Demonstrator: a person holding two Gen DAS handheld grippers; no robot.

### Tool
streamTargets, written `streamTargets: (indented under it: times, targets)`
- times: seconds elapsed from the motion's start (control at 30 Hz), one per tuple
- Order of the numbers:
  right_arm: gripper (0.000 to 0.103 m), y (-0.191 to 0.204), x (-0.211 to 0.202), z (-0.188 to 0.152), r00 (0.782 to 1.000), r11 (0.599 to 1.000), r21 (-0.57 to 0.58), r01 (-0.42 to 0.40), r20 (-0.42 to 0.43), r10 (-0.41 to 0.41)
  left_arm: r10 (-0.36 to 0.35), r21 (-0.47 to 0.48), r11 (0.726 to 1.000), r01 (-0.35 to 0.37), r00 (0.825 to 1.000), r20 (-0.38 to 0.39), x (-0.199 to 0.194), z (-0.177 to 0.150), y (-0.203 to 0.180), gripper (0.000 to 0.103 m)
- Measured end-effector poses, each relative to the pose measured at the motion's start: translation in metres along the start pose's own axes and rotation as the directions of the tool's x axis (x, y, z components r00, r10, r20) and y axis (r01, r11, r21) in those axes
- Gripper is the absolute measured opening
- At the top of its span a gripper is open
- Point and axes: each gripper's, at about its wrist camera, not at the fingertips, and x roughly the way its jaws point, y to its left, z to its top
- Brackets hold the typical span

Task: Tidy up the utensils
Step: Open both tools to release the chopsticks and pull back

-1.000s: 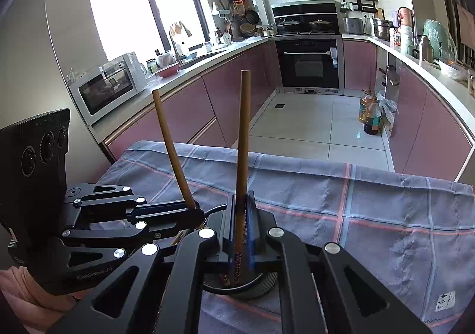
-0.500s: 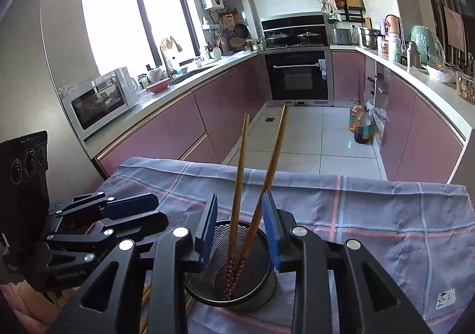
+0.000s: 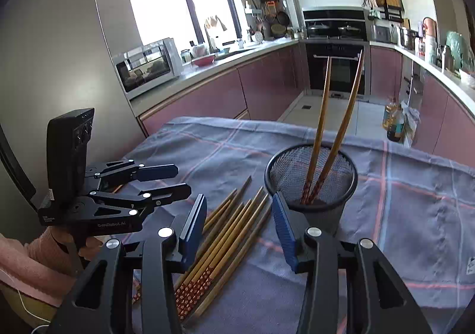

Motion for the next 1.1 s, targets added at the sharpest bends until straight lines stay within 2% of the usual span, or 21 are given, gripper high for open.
streamTargets:
  times: [0.27,0.47,0.77,1.03,1.1]
  targets:
    - [0.044,-0.001,0.042,-0.030,0.992,0.997,0.069,0.025,-0.123,-0.017,0.013,0.005,1.000,-0.013,0.994,-0.108,0.022,-0.037,0.004,0.051]
    - [0.040,-0.001,0.056,-0.039,0.985,0.995,0.082,0.061,-0.164,-0.047,0.014,-0.003,1.000,-0.015,0.987,-0.158,0.031,-0.048,0.005,0.049]
    - [0.037,0.000,0.067,-0.044,0.977,0.992,0.060,0.114,-0.185,-0.101,-0.006,-0.019,1.000,0.003,0.984,-0.178,0.038,-0.051,0.011,0.046]
    - [0.035,0.007,0.074,-0.043,0.969,0.988,0.016,0.153,-0.200,-0.147,0.011,0.009,1.000,-0.009,0.983,-0.182,0.040,-0.051,0.008,0.047]
    - [0.035,0.008,0.073,-0.042,0.965,0.986,0.000,0.168,-0.204,-0.164,0.025,0.010,1.000,-0.024,0.983,-0.183,0.040,-0.052,0.008,0.044]
